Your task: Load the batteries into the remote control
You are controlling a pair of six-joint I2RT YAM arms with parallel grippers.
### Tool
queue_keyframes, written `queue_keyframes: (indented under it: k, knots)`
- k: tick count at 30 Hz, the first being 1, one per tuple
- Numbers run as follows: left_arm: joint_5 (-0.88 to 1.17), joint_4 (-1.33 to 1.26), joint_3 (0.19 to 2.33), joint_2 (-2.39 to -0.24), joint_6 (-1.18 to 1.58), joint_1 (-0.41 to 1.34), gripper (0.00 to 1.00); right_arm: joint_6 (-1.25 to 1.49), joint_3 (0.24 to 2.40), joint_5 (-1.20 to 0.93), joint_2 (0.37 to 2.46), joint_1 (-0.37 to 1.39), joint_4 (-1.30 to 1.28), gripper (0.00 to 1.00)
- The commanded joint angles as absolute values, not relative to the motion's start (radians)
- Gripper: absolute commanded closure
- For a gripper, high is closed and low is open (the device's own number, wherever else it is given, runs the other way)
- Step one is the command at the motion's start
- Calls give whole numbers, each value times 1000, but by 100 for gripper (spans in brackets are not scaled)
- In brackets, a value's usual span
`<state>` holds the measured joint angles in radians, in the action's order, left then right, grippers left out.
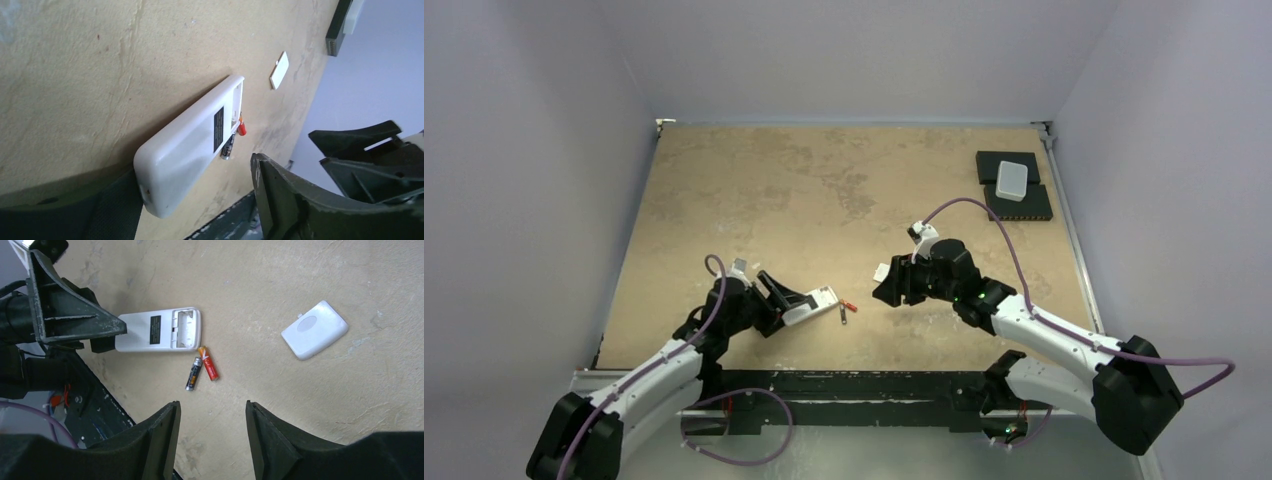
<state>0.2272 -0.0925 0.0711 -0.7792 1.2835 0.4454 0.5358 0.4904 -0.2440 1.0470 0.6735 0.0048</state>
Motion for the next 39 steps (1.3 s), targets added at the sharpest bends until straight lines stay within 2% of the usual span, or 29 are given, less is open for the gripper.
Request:
queue_keyframes:
  k: [1, 2, 4, 5, 17, 20, 23, 31, 39]
  knots:
    - [221, 74, 127, -721, 1200, 442, 19, 519, 495, -229, 1051, 678, 25, 42]
    - [215, 112, 146, -709, 1188, 441, 17, 518, 496, -230, 1052, 678, 25, 42]
    - [204, 187, 177, -693, 1151, 443, 7, 519, 500, -229, 1055, 677, 22, 41]
    - [199, 223, 195, -689, 1132, 442, 6, 518, 503, -229, 1055, 678, 19, 41]
    - [108, 474, 373, -702, 968, 442, 7, 499, 527, -222, 1060, 677, 2, 41]
    - [124, 444, 401, -749, 938, 443, 13, 490, 532, -220, 1056, 678, -26, 41]
    - [136, 409, 444, -807, 896, 442, 24, 485, 533, -221, 1055, 677, -32, 43]
    - [9, 354, 565, -953, 762, 442, 47, 486, 531, -227, 1051, 677, -32, 44]
    - [38, 221, 533, -1090, 725, 443, 55, 485, 531, -227, 1045, 677, -41, 45]
